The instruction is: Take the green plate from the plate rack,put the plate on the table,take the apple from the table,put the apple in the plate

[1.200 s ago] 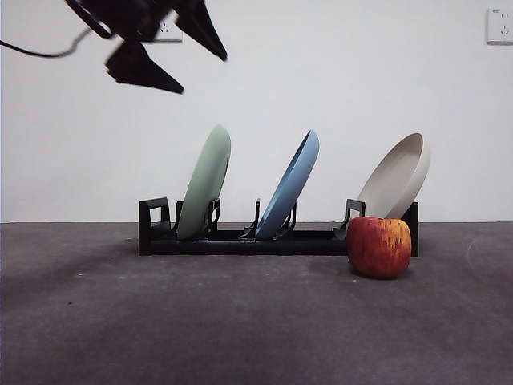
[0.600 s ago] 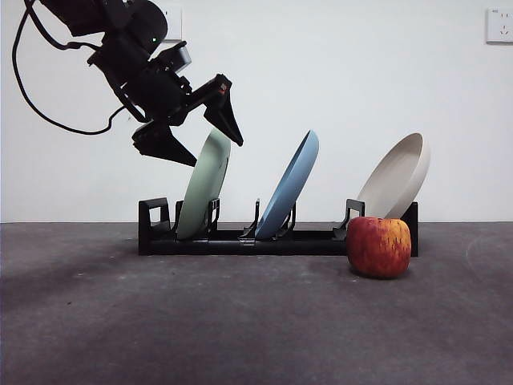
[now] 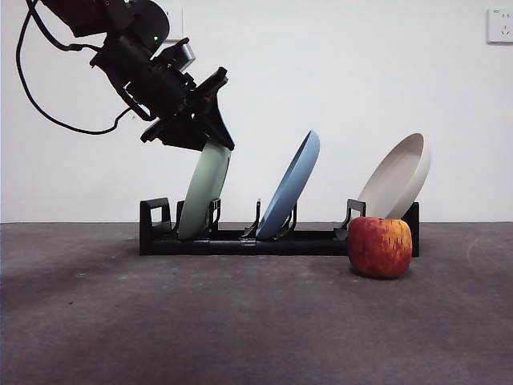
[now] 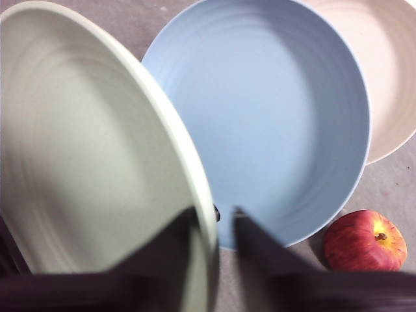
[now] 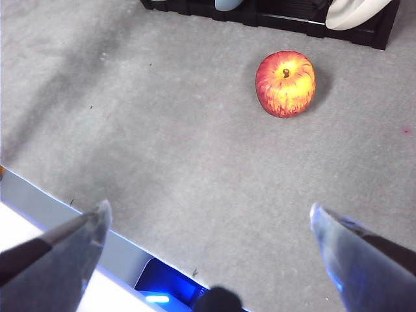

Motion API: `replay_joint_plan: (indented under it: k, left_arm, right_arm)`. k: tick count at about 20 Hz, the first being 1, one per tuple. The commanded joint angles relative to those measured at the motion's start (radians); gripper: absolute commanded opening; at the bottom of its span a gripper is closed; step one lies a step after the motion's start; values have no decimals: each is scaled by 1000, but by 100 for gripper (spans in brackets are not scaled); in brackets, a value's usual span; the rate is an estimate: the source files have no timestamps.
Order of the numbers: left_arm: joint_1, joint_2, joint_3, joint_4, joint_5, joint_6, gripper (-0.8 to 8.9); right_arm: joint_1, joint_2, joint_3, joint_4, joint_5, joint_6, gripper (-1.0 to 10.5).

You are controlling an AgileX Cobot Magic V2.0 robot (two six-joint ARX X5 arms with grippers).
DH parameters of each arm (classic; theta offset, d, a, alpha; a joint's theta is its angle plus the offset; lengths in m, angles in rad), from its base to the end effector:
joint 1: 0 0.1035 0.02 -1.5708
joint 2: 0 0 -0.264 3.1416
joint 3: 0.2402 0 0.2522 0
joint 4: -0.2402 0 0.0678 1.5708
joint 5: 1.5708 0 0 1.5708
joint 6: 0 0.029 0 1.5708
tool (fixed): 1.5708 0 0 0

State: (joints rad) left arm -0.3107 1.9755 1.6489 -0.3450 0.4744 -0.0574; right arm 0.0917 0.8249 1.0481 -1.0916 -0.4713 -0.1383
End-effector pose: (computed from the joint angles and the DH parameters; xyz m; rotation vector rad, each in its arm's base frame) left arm 0.4230 -0.1497 0.2662 -0.1086 0.7080 -0.7351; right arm 0.1252 0.0247 0.3387 0.0396 0.8241 0.5845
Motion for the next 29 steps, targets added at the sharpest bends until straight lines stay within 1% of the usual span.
replay_joint_plan:
  k: [1,4,9,18,20,22,23,26,28,29]
  left_arm:
    - [-3,11,1,0,18,-3,-9]
    - [-2,11,1,1,52,-3,-9]
    - [-1,-10,2,-1,52,-4,-8]
    - [3,-139,8,-16,50,-3,-8]
    - [3,-180,8,-51,50,1,-8]
    - [1,-223,8,-105,45,23,-8]
    - [-9,-253,8,-152,16,54,-8]
    - [-61,-347,8,-307,-120,193,-8]
    - [-124,-410,8,-394,-212,256,-7]
    - [-162,-436,8,-425,-275,290,-7]
  right_arm:
    - [2,0,3,6,0,6,657]
    - [2,0,3,6,0,6,658]
    - [2,1,3,6,0,6,657]
    - [2,6,3,7,0,6,658]
    - [2,6,3,7,0,6,658]
    - [2,6,3,7,0,6,658]
    - [2,6,3,8,0,7,658]
    - [2,6,3,8,0,10,658]
    - [2,6,3,8,0,10,658]
    - [2,6,3,8,0,10,658]
